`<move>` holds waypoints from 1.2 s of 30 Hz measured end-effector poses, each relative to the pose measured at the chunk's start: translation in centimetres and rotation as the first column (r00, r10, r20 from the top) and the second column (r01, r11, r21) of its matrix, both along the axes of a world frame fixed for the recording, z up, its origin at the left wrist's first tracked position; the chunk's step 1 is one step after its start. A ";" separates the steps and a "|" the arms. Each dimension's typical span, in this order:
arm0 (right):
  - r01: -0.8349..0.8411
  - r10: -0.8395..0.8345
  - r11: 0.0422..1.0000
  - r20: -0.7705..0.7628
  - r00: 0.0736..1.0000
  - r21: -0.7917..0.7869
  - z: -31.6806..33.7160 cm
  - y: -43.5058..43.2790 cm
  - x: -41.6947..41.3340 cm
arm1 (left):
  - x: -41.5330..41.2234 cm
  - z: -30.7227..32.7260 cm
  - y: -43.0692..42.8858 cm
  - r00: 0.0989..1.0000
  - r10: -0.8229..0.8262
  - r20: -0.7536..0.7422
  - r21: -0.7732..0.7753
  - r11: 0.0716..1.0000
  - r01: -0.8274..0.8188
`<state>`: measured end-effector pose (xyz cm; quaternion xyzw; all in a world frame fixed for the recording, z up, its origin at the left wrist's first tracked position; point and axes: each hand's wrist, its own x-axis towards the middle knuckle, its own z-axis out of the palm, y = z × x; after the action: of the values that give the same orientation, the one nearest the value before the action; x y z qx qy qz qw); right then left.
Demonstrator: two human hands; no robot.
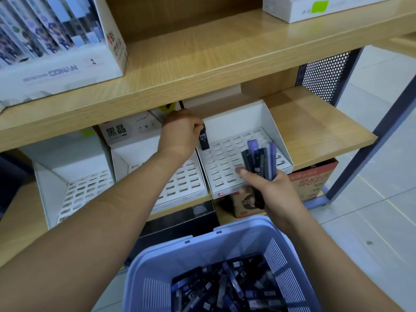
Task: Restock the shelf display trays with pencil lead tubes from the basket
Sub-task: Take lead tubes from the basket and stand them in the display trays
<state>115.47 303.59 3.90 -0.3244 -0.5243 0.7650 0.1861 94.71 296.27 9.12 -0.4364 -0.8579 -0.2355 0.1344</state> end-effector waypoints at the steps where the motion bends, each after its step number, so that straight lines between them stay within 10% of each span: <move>1: 0.019 -0.024 0.996 -0.048 0.999 -0.086 0.1 0.3 0.2 | 0.3 0.0 -0.1 1.000 0.006 0.004 -0.020 1.000 -0.006; 6: -0.093 0.077 0.985 -0.114 0.990 -0.143 0.6 0.3 0.8 | 4.3 1.8 -1.8 0.973 -0.060 0.223 0.081 0.996 0.043; 10: -0.318 0.314 0.947 -0.093 0.945 -0.041 1.3 -1.6 0.4 | 8.7 3.6 -4.8 0.499 -0.165 0.851 0.134 0.986 0.098; 22: -0.488 0.464 0.837 -0.149 0.873 -0.249 3.3 -4.9 -0.1 | 8.7 4.0 -11.2 0.539 -0.111 0.835 0.135 0.991 -0.006; 36: -0.477 0.481 0.873 -0.022 0.876 0.101 3.8 -6.6 -2.7 | 6.4 4.6 -14.7 0.531 -0.135 0.836 0.236 0.963 -0.128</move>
<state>112.77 296.95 7.68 -0.1575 -0.6186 0.7695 0.0181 101.14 281.53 13.69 -0.2467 -0.7739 -0.5314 -0.2404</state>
